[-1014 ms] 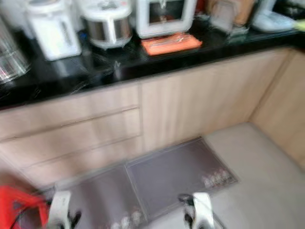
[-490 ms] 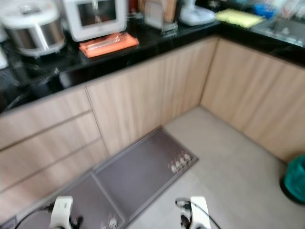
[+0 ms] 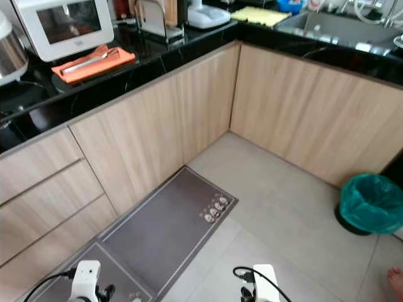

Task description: Kitchen organization

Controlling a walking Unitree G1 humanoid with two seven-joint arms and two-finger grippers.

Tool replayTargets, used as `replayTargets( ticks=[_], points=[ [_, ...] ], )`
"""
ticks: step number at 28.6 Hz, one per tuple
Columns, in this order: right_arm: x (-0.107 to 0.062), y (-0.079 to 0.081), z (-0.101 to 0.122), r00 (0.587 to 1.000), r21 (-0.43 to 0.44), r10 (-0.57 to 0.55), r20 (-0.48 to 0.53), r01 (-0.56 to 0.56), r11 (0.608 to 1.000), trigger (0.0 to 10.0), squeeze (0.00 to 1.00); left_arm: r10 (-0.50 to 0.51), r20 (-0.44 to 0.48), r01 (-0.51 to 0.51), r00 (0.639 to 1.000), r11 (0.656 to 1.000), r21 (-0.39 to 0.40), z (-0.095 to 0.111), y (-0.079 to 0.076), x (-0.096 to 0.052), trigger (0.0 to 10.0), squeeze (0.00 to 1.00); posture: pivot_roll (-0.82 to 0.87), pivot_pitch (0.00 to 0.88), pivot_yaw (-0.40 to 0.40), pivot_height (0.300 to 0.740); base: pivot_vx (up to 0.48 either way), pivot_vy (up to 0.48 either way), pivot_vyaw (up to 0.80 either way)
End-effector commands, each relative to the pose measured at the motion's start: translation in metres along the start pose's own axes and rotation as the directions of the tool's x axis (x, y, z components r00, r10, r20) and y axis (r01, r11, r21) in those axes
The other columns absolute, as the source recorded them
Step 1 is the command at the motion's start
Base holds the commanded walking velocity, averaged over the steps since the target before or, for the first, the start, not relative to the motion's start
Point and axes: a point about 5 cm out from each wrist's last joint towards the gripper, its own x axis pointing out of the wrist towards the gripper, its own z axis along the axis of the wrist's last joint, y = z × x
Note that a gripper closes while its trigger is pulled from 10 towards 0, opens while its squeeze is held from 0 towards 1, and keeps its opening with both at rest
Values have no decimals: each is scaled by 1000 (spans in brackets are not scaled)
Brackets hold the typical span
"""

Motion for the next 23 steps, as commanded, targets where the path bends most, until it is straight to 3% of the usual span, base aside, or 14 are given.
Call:
replayTargets(
  ticks=[1,23],
  points=[
    [0,2,0,1000,-1,-1,3,1,1000,10000,0,-24,5,23,1000,999,44,5,-2,1,10000,0,-20,0,61,740,0,0,-712],
    [1,1,6,1000,8,0,16,0,1000,10000,0,2,17,-4,1000,995,102,9,7,1,10000,0,2,0,63,740,0,0,-706]
  ],
)
